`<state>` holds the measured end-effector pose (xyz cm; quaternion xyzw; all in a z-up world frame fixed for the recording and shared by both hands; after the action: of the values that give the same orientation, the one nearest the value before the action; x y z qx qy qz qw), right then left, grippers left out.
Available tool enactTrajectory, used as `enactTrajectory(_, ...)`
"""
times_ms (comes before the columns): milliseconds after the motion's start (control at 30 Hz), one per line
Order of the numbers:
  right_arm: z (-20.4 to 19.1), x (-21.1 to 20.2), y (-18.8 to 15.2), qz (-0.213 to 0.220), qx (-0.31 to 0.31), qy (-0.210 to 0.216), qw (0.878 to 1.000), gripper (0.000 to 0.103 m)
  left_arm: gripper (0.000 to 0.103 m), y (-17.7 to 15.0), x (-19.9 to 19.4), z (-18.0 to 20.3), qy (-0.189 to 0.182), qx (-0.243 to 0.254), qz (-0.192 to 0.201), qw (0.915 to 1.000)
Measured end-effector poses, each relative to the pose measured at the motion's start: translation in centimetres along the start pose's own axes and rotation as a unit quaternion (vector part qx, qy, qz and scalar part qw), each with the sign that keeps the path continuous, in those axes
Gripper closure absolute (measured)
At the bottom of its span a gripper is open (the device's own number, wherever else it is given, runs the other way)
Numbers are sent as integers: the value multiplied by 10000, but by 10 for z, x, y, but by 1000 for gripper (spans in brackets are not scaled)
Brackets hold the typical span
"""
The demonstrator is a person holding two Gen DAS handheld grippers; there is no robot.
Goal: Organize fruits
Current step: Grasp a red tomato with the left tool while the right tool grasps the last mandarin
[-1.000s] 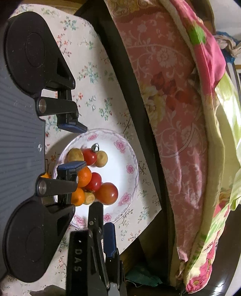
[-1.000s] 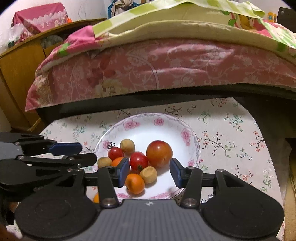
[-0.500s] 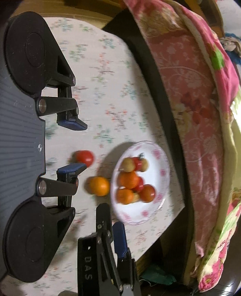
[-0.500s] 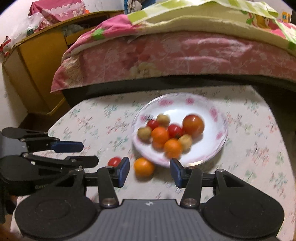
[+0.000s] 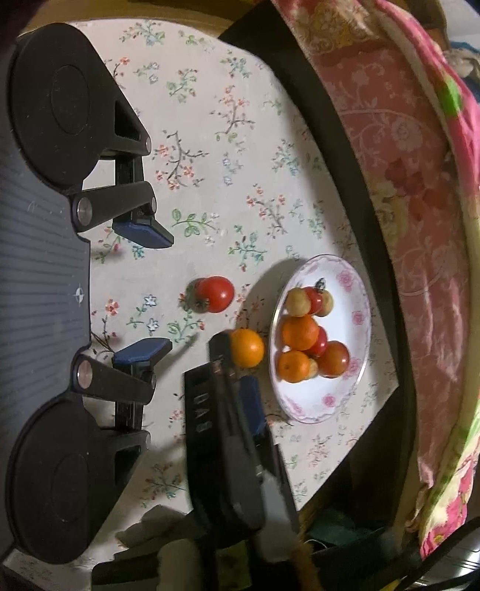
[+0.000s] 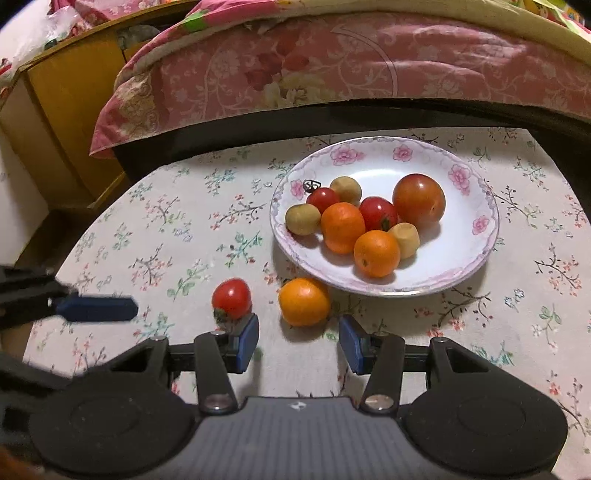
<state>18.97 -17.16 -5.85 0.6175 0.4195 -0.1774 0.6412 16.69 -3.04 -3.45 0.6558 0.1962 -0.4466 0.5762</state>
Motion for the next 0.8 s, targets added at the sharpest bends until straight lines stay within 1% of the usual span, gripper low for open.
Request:
enactTrajectory(233,-1,17,4,103,-33,-46,9999,62,39,0,9,-4,-33,-37,-54,10000)
enactTrajectory(267,-1,17,4,98,-65,-48,9999,63,39,0,10,-3,-23,-17,-46,10000)
enactTrajectory(300,-2,17,5,89,-83,-52,9999,70,39,1,11,-3,-8,3,-31,10000)
enactTrajectory(333,-2,17,5,73,-104,-60,9999,73,39,1,12,-3,-5,14,-23,10000)
enactTrajectory(367,-1,15,6,73,-125,-69,9999,75,39,1,13,-2,-17,30,-19,10000)
enactTrajectory(633,15,-15,-2,19,5,-9,10000,75,40,12,31,2,-79,-114,114,9998)
enactTrajectory(700,18,-24,-8,-25,7,-4,10000,75,41,17,38,4,-22,-128,182,9997)
enactTrajectory(800,24,-27,-13,-89,112,38,9999,75,44,23,47,6,48,-226,250,9994)
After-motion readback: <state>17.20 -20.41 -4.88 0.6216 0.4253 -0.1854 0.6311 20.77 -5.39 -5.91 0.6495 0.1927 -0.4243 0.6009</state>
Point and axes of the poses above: each gripper's, at about its wrist camera, not at the fingertips, and x roughly the way its jaws point, z to its right, y to its top, the point moved 4 cm from there along x, roughly the way its jaws point, and after that the axes turned 7 degrees about -x, right-handed, at the moved point
